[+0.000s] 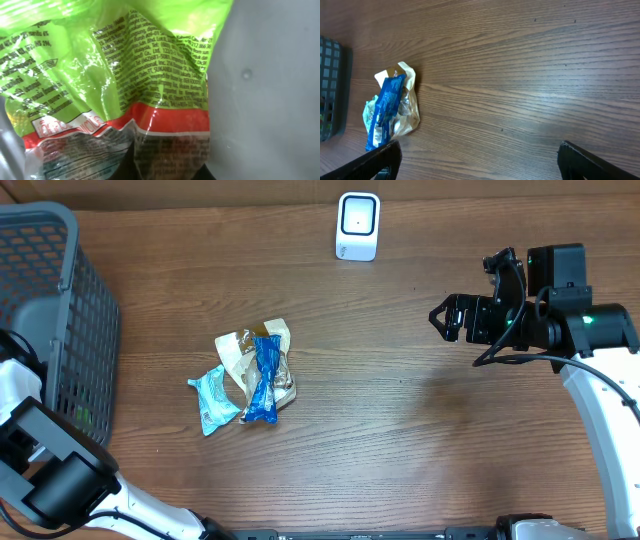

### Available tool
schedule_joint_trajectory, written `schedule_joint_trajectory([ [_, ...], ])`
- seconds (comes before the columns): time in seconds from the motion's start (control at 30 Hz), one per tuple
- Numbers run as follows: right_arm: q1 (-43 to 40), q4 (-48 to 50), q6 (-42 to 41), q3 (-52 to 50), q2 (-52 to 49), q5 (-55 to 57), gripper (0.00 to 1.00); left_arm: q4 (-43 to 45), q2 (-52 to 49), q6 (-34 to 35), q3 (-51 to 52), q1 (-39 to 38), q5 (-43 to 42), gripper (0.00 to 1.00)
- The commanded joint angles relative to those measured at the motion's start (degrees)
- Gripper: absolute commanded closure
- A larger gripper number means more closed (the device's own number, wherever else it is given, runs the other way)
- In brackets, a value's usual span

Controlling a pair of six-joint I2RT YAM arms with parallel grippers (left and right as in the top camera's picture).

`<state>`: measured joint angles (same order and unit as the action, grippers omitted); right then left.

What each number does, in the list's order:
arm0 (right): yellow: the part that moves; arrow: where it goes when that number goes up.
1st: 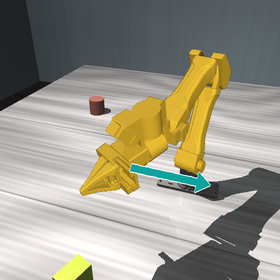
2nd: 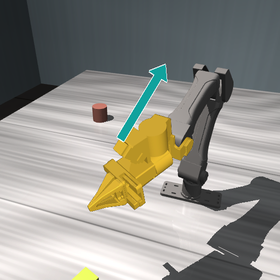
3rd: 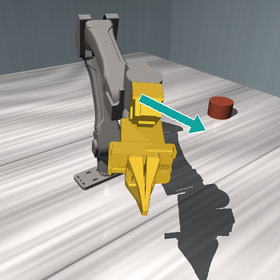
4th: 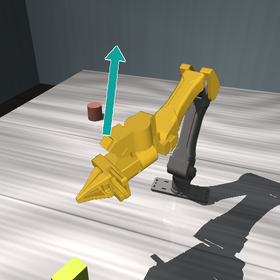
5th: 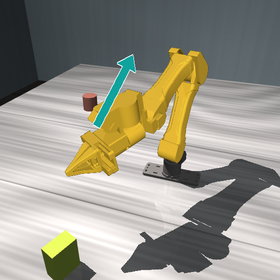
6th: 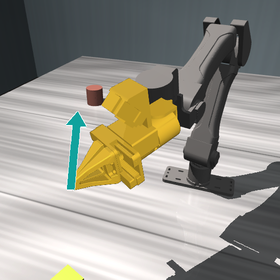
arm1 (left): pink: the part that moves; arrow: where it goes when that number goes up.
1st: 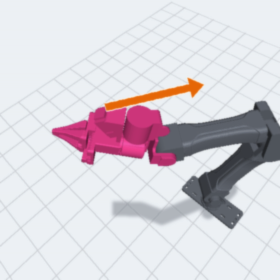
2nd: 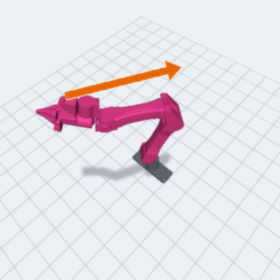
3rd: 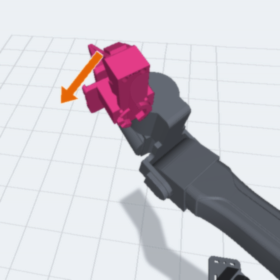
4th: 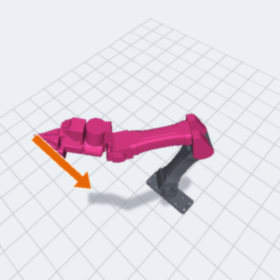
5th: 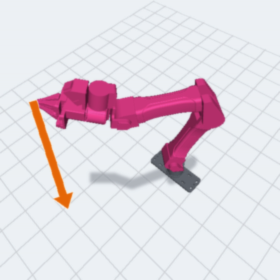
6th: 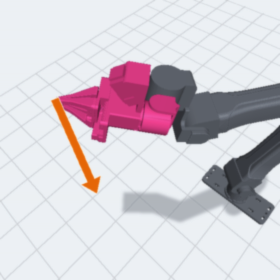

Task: Scan the item barcode
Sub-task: 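Reach the left gripper into the basket and grasp the green snack bag, then place the green snack bag on the table right of the pile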

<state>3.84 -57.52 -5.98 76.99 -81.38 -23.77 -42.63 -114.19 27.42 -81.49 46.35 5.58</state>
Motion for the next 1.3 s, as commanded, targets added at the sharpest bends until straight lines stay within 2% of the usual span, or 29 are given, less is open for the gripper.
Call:
schedule_joint_trajectory([
  [0.0, 0.28, 0.22, 0.00, 0.87, 0.24, -0.35, 0.00, -4.85, -3.76, -0.66, -3.65, -0.63, -6.47, 0.96],
  [0.13, 0.28, 0.28, 0.00, 0.85, 0.24, -0.35, 0.00, -15.61, -3.76, -1.18, -16.46, -0.63, -7.63, 0.96],
  [0.23, 0.28, 0.28, 0.02, 0.87, 0.24, -0.35, 0.00, -23.76, -3.76, -4.42, -27.50, -0.63, -11.06, 0.96],
  [0.4, 0.28, 0.44, 0.02, 0.87, 0.24, -0.35, 0.00, -40.00, -3.76, -6.80, -54.10, -1.62, -11.65, 0.96],
  [0.53, 0.28, 0.44, 0.00, 0.87, 0.24, -0.35, 0.00, -48.09, -3.76, -8.83, -69.68, -3.78, -11.89, 0.96],
  [0.57, 0.28, 0.44, 0.00, 0.87, 0.24, -0.35, 0.00, -51.56, -3.76, -10.84, -75.67, -5.44, -14.36, 0.96],
  [0.63, 0.28, 0.46, 0.00, 0.87, 0.24, -0.35, 0.00, -54.16, -3.76, -12.55, -80.39, -7.69, -17.73, 0.96],
  [0.67, 0.28, 0.59, 0.00, 0.85, 0.24, -0.35, 0.00, -54.18, -3.50, -15.74, -82.05, -9.60, -21.20, 0.96],
  [0.73, 0.28, 0.79, 0.00, 0.87, 0.24, -0.35, 0.00, -54.18, -2.29, -18.47, -82.38, -13.33, -24.68, 0.96],
  [1.0, 0.28, 0.37, 0.02, 0.87, 0.24, -0.33, 0.00, -54.18, -1.49, -19.71, -79.45, -34.80, -20.39, 0.96],
  [1.17, 0.28, 0.39, 0.02, 0.87, 0.24, -0.33, 0.00, -54.18, -1.55, -18.67, -69.40, -47.65, -17.03, 0.95],
  [1.27, 0.28, 0.70, 0.02, 0.85, 0.24, -0.31, 0.00, -54.01, -1.77, -16.76, -59.30, -54.77, -16.35, 0.96],
])
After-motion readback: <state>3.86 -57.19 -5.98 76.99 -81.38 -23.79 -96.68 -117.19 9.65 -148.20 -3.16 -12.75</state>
